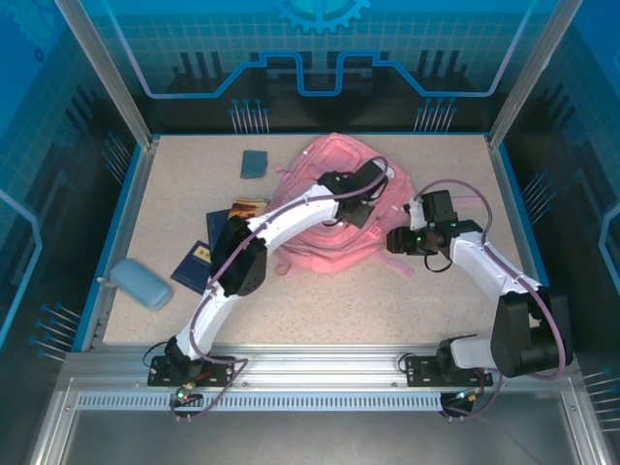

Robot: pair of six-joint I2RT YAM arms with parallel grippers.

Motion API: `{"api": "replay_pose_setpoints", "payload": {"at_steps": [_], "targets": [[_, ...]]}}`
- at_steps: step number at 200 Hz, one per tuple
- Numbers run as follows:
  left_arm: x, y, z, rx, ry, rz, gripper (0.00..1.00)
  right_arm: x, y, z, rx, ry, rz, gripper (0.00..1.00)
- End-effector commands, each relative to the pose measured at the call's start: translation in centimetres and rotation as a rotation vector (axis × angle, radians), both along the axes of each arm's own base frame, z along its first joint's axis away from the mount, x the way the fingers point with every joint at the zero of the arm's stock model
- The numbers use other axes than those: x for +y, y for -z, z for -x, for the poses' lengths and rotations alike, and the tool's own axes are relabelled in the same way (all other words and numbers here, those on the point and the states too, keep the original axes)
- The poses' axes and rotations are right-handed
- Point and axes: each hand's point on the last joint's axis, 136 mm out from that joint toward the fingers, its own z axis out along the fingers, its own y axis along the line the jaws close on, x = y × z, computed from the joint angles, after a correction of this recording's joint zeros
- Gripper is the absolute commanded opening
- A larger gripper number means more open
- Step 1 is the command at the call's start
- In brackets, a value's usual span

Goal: Pack the student bag
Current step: Unzip the student bag at the top-center of the table.

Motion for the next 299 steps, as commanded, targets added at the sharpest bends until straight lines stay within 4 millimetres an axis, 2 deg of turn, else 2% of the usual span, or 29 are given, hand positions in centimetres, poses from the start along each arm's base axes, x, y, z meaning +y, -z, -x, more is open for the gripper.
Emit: {"api": "replay_pose_setpoints", "payload": {"at_steps": [1,22,25,41,54,90,130,148,164,179,219,248,271,299], "targets": [[1.7,-9.1,-0.7,-0.114,0.007,0.138,0.00,1.7,-1.2,-1.0,-0.060,-0.103,-0.003,0.51],[2.4,-11.3,-0.5,-0.129,0.026,0.183,0.00,2.3,-1.2,-0.9,-0.066,-0.135,-0.010,0.44],[2.5,-11.5,-0.6,-0.129,0.028,0.189,0.00,2.5,-2.2,-1.6,-0.094,-0.135,-0.015,0.43],[2.7,-12.7,-0.5,-0.138,0.045,0.218,0.00,2.9,-3.1,-1.9,-0.115,-0.151,-0.037,0.36],[2.9,-13.1,-0.6,-0.141,0.045,0.230,0.00,3.1,-3.6,-2.2,-0.132,-0.156,-0.044,0.35],[3.4,-13.2,-0.6,-0.141,0.040,0.232,0.00,3.8,-4.8,-2.3,-0.150,-0.188,-0.072,0.38],[3.6,-12.7,-0.8,-0.133,0.025,0.233,0.00,4.0,-6.3,-1.3,-0.190,-0.193,-0.104,0.57],[3.4,-12.6,-0.8,-0.131,0.026,0.240,0.00,3.9,-6.8,-0.7,-0.199,-0.184,-0.115,0.56],[3.4,-12.6,-0.9,-0.132,0.026,0.247,0.00,4.0,-7.0,-0.6,-0.209,-0.186,-0.125,0.49],[3.4,-12.8,-0.9,-0.134,0.027,0.251,0.00,4.3,-7.2,-0.7,-0.212,-0.192,-0.147,0.42],[3.5,-13.1,-0.9,-0.136,0.021,0.262,0.00,4.8,-6.3,-1.9,-0.193,-0.191,-0.165,0.38],[3.4,-13.1,-0.8,-0.129,0.021,0.274,0.00,4.7,-5.7,-2.7,-0.188,-0.181,-0.152,0.39],[3.2,-13.2,-0.7,-0.125,0.025,0.287,0.00,4.7,-5.0,-2.9,-0.179,-0.178,-0.142,0.43],[3.0,-13.2,-0.7,-0.118,0.029,0.298,0.00,4.6,-5.1,-3.4,-0.199,-0.187,-0.130,0.49]]}}
